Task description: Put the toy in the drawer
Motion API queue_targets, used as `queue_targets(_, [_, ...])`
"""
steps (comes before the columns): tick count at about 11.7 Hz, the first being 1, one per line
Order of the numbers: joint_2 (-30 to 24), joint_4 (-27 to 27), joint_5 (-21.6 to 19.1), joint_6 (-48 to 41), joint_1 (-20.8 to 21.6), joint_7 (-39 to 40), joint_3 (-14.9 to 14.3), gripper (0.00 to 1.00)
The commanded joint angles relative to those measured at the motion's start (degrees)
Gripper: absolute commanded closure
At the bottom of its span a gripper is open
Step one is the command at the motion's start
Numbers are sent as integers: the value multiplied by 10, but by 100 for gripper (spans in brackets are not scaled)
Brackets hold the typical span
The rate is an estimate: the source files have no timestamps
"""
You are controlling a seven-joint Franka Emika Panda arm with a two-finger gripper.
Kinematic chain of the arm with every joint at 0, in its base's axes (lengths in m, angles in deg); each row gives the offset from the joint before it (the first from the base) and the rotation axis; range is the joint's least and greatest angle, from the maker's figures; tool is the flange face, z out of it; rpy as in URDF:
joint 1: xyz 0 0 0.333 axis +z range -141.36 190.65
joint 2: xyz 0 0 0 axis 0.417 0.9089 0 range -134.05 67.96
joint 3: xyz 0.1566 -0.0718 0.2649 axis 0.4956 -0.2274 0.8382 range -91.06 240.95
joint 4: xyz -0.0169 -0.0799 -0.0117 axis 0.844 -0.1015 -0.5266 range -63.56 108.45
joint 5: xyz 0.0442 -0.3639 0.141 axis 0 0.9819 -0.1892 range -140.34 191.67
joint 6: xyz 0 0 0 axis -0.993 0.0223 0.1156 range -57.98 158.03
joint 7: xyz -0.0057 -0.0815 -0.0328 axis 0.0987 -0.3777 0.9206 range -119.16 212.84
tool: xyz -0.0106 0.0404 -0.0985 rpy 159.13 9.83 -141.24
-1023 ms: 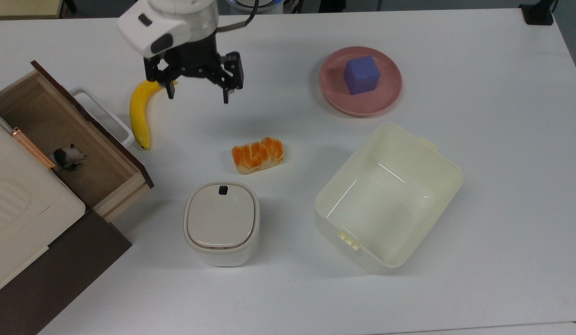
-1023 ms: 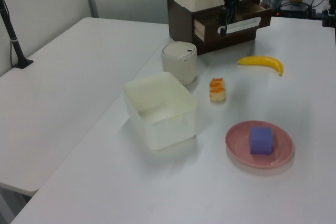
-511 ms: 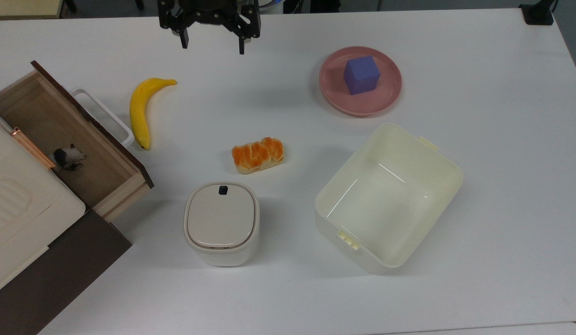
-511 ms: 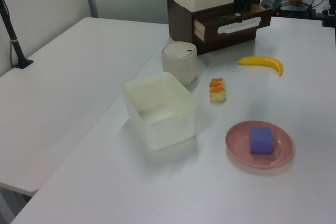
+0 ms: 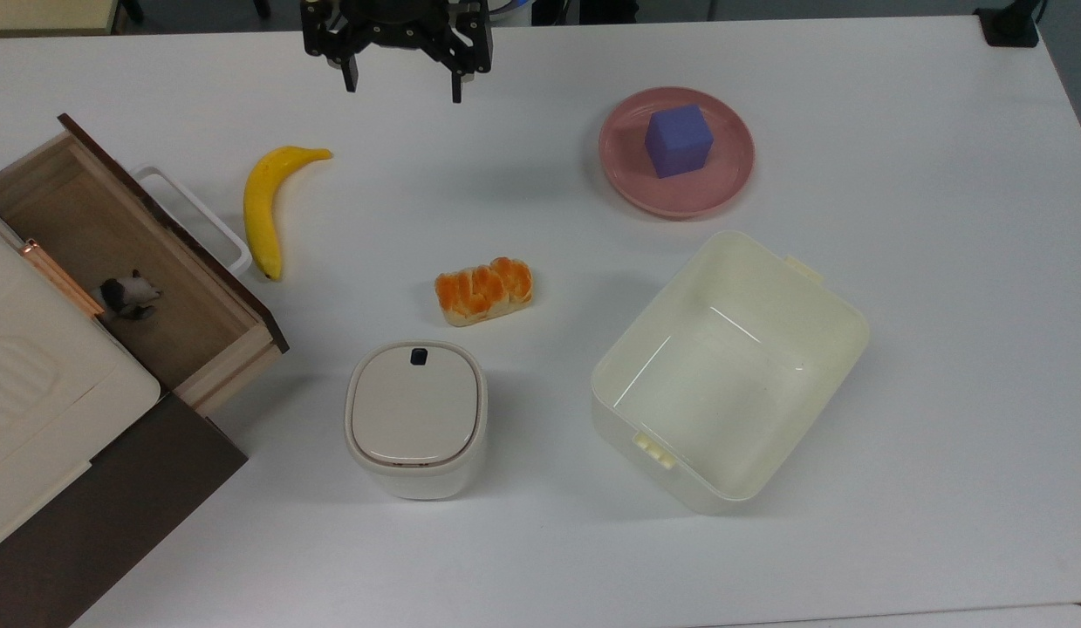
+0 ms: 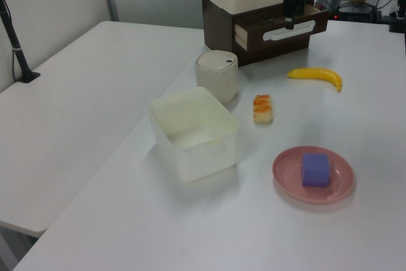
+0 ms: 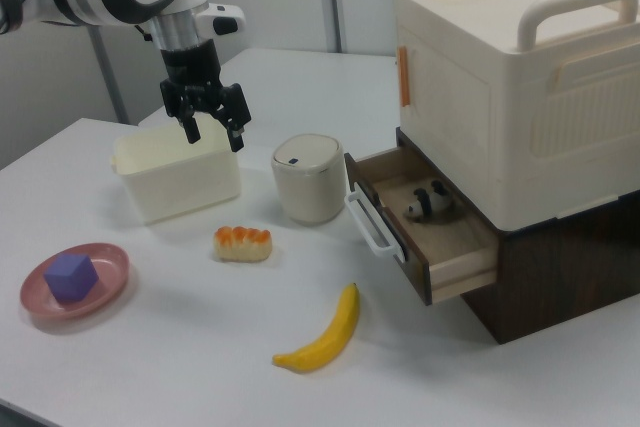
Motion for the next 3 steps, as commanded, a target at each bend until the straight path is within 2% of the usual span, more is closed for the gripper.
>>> queue_targets(1, [1,7,2,-1,9,-13,-7,0])
queue_targets(3, [1,7,1,0,8,-12,-7,0])
